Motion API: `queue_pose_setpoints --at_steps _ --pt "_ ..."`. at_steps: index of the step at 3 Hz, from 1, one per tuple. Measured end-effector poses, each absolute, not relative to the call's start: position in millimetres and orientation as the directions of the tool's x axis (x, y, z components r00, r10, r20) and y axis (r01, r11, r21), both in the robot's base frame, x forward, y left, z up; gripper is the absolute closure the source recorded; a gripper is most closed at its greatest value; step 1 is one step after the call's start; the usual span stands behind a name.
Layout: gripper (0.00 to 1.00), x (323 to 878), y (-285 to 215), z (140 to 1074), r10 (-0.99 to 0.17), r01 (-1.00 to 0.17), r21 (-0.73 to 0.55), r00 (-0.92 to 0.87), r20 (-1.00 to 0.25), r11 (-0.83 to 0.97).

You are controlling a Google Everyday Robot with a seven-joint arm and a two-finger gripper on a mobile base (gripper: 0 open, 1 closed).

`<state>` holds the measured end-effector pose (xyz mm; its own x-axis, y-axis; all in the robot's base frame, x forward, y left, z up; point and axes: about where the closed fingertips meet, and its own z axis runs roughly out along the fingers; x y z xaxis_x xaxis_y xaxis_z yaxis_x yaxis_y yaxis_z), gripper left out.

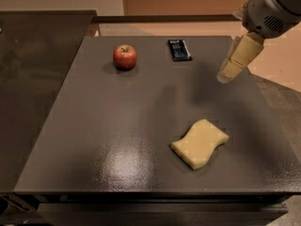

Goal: Move rxbar blueberry near sponge

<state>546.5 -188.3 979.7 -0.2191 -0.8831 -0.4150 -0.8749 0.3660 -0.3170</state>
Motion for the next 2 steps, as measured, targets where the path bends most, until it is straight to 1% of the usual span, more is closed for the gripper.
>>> queue_pose_setpoints --at_steps 2 --pt "0.0 614 -181 990 -0.805 -0.829 -0.307 -0.256 -0.536 0.468"
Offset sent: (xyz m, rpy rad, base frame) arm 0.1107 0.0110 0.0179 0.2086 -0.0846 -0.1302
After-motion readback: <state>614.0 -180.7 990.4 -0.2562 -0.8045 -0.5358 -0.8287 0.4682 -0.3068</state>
